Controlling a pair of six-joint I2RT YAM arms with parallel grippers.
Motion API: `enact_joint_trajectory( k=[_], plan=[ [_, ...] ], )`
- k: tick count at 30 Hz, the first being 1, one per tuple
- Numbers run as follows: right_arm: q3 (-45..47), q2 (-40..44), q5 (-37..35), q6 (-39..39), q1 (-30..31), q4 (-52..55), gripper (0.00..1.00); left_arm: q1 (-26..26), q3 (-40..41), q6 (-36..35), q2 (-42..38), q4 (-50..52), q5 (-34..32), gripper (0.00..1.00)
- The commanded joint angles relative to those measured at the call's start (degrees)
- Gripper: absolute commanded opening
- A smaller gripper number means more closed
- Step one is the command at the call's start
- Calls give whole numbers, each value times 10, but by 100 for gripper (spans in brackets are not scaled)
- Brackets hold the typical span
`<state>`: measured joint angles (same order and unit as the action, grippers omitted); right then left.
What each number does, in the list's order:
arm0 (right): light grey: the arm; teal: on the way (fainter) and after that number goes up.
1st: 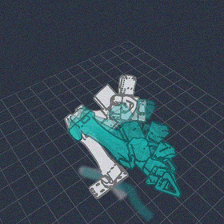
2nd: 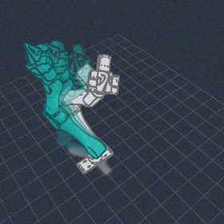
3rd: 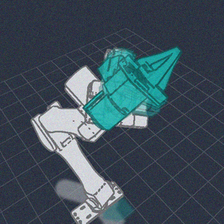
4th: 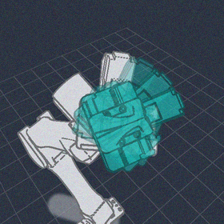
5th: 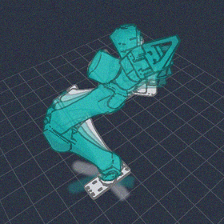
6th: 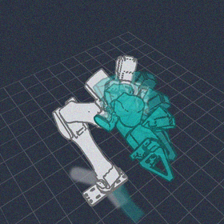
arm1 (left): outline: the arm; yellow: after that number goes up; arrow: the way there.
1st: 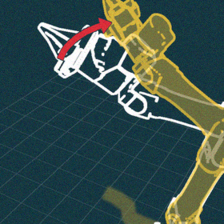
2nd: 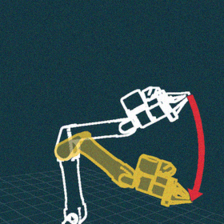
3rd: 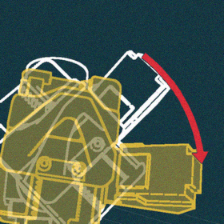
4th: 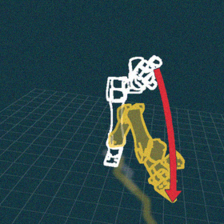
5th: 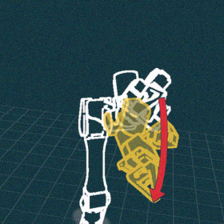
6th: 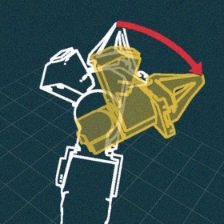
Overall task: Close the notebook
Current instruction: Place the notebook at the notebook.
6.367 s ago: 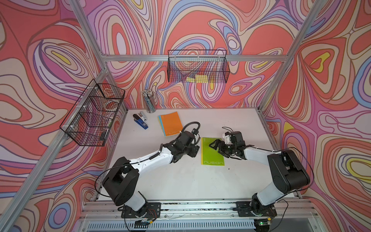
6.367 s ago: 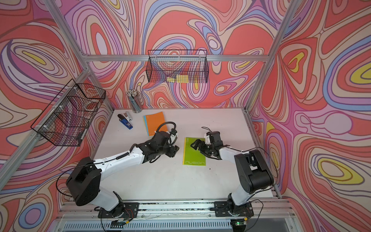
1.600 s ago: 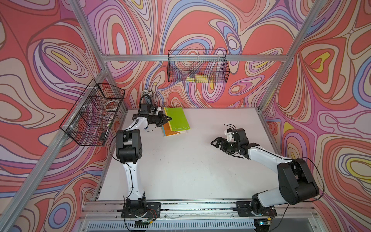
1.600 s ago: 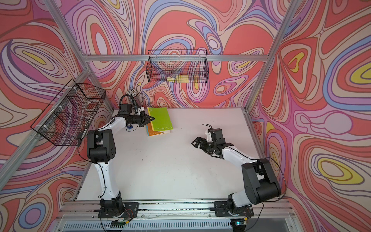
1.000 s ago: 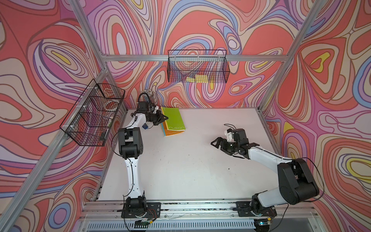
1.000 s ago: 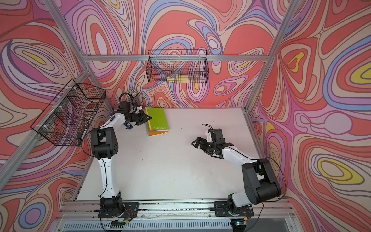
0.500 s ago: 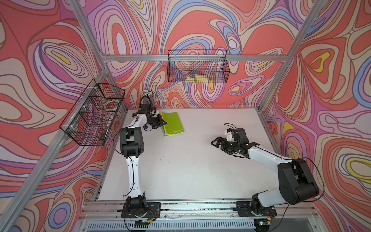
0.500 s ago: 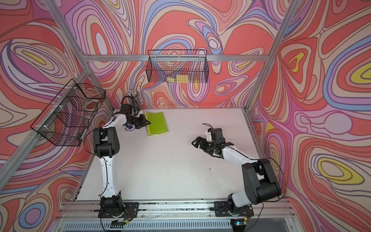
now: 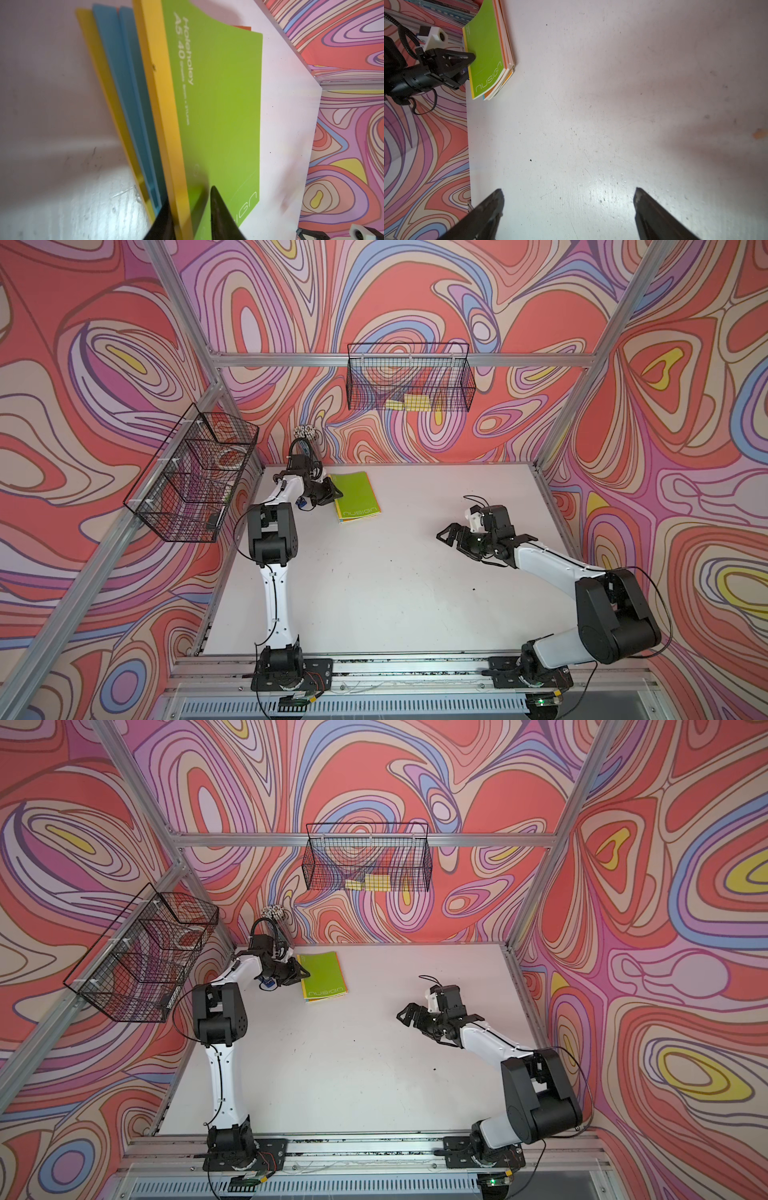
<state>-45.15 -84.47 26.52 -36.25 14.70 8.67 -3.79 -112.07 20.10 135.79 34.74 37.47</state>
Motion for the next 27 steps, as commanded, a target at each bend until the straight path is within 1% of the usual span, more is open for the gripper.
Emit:
enact_joint_trajectory(
  k=[1, 3, 5, 10, 12, 15, 16, 17, 18, 19, 20, 22, 23, 25, 27],
  plan=[
    [-4, 18, -5, 9, 2, 9, 98, -5, 12, -21, -30, 29, -47, 34],
    [-8, 20, -5, 9, 2, 14, 98, -5, 13, -23, -40, 33, -63, 37],
    [-12, 22, -3, 10, 2, 20, 98, -5, 13, -26, -49, 40, -89, 43],
    [-30, 32, -2, 16, 2, 44, 98, -5, 21, -28, -76, 49, -143, 44],
    [-34, 38, -4, 19, 2, 50, 98, -5, 44, -21, -109, 34, -165, 45],
    [-40, 51, -3, 23, 2, 52, 98, -3, 90, 1, -183, -8, -158, 49],
    [-43, 53, -2, 26, 2, 56, 98, -1, 102, 9, -205, -16, -149, 52],
    [-49, 56, 1, 34, 2, 61, 98, 3, 116, 16, -232, -23, -132, 63],
    [-57, 58, 1, 49, 1, 69, 98, 8, 136, 21, -263, -34, -119, 76],
    [-64, 59, 1, 61, 1, 76, 98, 14, 162, 23, -291, -49, -110, 86],
    [-76, 60, -4, 76, 1, 90, 98, 22, 191, 22, -332, -65, -106, 100],
    [-100, 59, -19, 101, -3, 113, 98, 34, 252, 21, -404, -91, -108, 100],
    [-108, 58, -21, 109, -11, 119, 98, 37, 280, 19, -441, -102, -98, 100],
    [-115, 56, -5, 118, -35, 115, 98, 37, 346, 24, -510, -120, -78, 100],
    [-120, 55, 23, 123, -61, 109, 98, 37, 407, 28, -578, -138, -37, 100]
  ],
)
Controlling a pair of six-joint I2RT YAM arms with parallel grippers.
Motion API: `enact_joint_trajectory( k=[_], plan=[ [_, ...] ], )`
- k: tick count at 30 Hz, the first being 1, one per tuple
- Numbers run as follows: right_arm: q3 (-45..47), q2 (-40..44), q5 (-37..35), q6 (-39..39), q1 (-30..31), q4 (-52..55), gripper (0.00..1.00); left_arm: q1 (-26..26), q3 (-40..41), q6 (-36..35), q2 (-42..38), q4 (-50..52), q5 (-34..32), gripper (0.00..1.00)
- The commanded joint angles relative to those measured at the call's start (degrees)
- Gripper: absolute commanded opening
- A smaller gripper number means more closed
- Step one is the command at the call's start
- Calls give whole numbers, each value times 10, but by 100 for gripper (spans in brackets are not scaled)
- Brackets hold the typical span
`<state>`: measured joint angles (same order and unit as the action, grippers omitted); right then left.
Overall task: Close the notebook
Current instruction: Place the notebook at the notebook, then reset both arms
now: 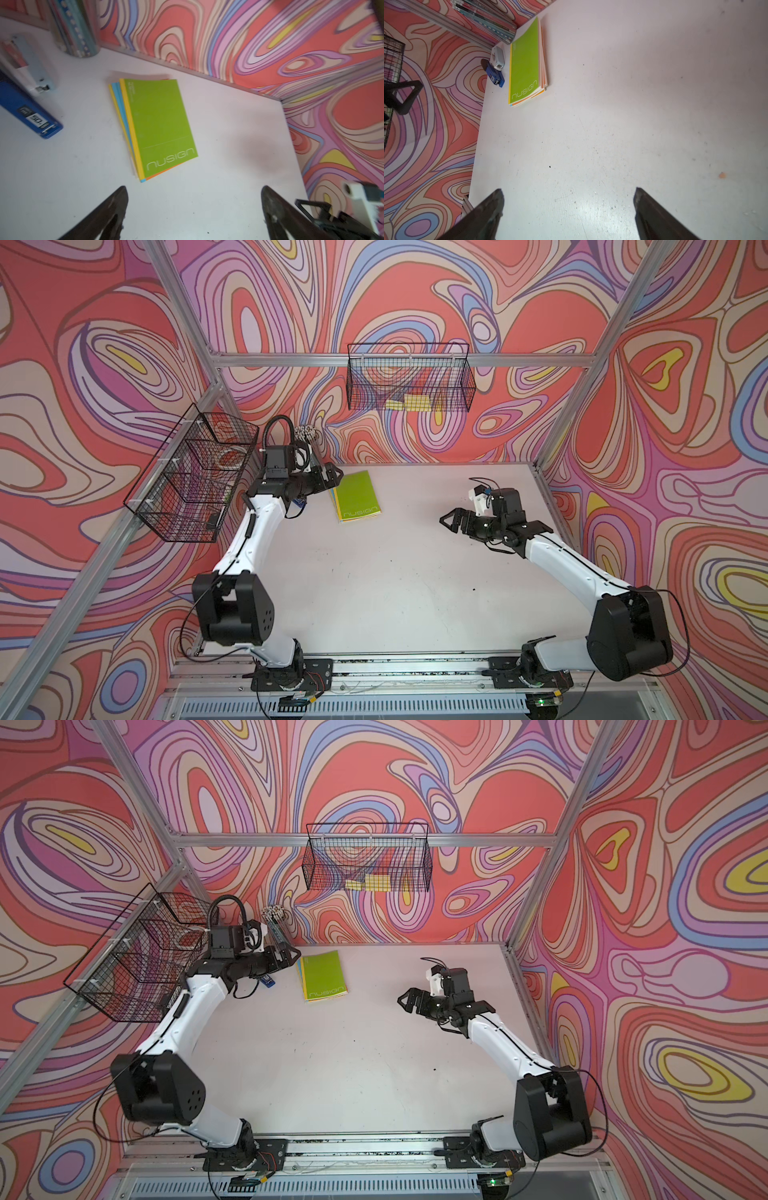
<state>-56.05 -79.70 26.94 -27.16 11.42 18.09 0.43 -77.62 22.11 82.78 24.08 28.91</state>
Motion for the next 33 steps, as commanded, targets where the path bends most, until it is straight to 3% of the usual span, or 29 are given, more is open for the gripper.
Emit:
enact_joint_trajectory(
  k=[1, 6, 9, 14, 15, 19, 21, 26, 30, 31, 33],
  plan=[
    [-13, 8, 30, 36, -37, 14, 98, -5, 88, 14, -78, -29, 70, 100],
    [8, 20, 121, 38, -43, -11, 98, -5, 172, 26, -152, 18, 240, 100],
    [42, 33, 132, 20, -44, -36, 98, -5, 222, 24, -195, 32, 259, 100],
    [39, 60, -52, 66, -45, -9, 98, -4, 274, 1, -250, 15, 119, 100],
    [36, 64, -93, 74, -45, -13, 98, -4, 281, 1, -253, 5, 76, 100],
    [48, 67, -321, 125, -46, -74, 98, 1, 345, -29, -262, -62, -198, 100],
    [82, 54, -417, 166, -47, -149, 98, 1, 393, -84, -259, -146, -251, 100],
    [201, 2, -485, 213, -50, -387, 98, 0, 518, -132, -228, -378, -331, 100],
    [314, -64, -472, 239, -51, -648, 98, -2, 579, -171, -162, -548, -310, 100],
    [313, -78, -494, 244, -51, -666, 98, -2, 593, -173, -138, -602, -300, 100],
    [320, -89, -472, 254, -58, -697, 98, -2, 609, -187, -81, -700, -296, 100]
  ],
)
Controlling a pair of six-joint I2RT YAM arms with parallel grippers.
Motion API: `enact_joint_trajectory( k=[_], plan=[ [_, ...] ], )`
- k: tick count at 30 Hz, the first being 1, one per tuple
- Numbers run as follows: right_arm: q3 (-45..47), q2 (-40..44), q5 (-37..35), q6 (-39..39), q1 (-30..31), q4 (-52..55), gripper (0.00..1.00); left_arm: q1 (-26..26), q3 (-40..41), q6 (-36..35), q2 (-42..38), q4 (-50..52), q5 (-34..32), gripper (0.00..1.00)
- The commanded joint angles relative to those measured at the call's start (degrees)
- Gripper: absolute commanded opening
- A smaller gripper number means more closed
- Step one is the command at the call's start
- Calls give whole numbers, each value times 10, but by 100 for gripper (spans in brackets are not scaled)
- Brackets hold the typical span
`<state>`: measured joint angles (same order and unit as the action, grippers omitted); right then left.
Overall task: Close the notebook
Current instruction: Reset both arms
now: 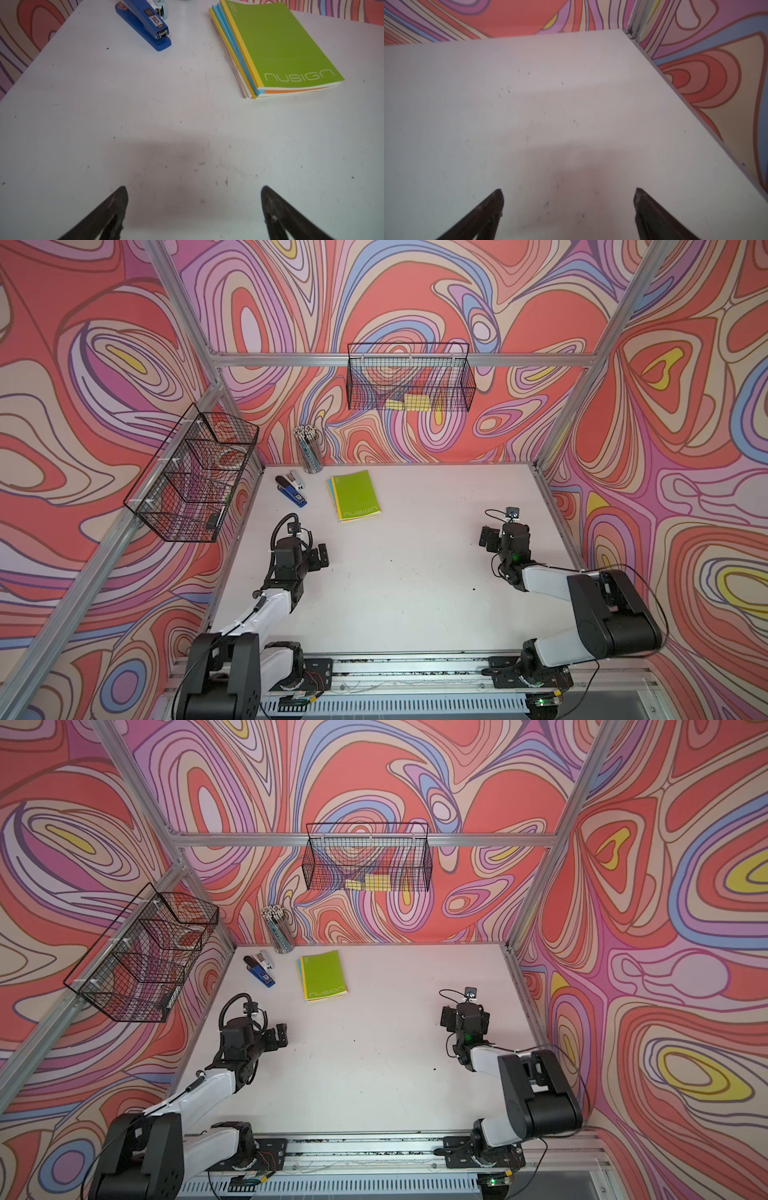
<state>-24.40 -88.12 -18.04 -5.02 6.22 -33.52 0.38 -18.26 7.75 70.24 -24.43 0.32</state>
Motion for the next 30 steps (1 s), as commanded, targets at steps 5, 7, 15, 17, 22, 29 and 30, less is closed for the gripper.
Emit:
enact_joint_trajectory(
  k=[5, 7, 15, 17, 22, 29, 30],
  plan=[
    [31, -101, 6, 42, -19, -336, 98, -9, 31, -70, 106, -311, 24, 100],
    [-15, -100, 8, 35, -23, -246, 98, -6, 64, -84, 169, -441, 57, 100],
    [-14, -98, 16, 29, -29, -245, 98, -4, 53, -88, 180, -429, 60, 100],
    [-13, -97, 16, 28, -29, -241, 98, -4, 52, -88, 170, -411, 60, 100],
    [-13, -97, 16, 29, -29, -244, 98, -3, 63, -89, 178, -442, 56, 100],
    [-13, -97, 16, 29, -29, -242, 98, 9, 57, -97, 174, -428, 32, 100],
    [-13, -97, 17, 29, -29, -242, 98, 9, 63, -95, 178, -443, 32, 100]
  ],
)
